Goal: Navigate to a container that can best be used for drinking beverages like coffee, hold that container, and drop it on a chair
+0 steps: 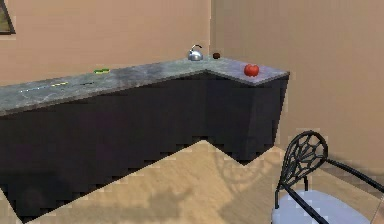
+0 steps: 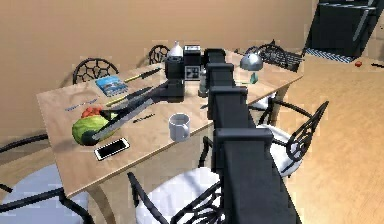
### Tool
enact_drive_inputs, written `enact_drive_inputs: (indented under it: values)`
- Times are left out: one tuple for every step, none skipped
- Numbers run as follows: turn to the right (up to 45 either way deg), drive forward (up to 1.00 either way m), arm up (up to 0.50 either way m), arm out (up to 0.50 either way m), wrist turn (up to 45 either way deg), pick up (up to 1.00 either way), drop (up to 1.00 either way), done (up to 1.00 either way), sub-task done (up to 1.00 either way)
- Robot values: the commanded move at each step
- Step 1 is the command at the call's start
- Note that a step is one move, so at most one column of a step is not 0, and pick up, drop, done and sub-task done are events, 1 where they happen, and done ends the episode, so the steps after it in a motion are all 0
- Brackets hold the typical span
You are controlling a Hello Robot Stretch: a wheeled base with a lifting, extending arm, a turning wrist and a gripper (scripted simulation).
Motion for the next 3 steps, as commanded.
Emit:
enact_drive_inputs:
  values:
    - [0.0, 0.0, 0.0, 0.0, -39.0, 0.0, 0.0, 0.0, 0.0]
    - [0.0, 0.0, 0.0, -0.3, 0.0, 0.0, 0.0, 0.0, 0.0]
    - [0.0, 0.0, 0.0, 0.4, 0.0, 0.0, 0.0, 0.0, 0.0]
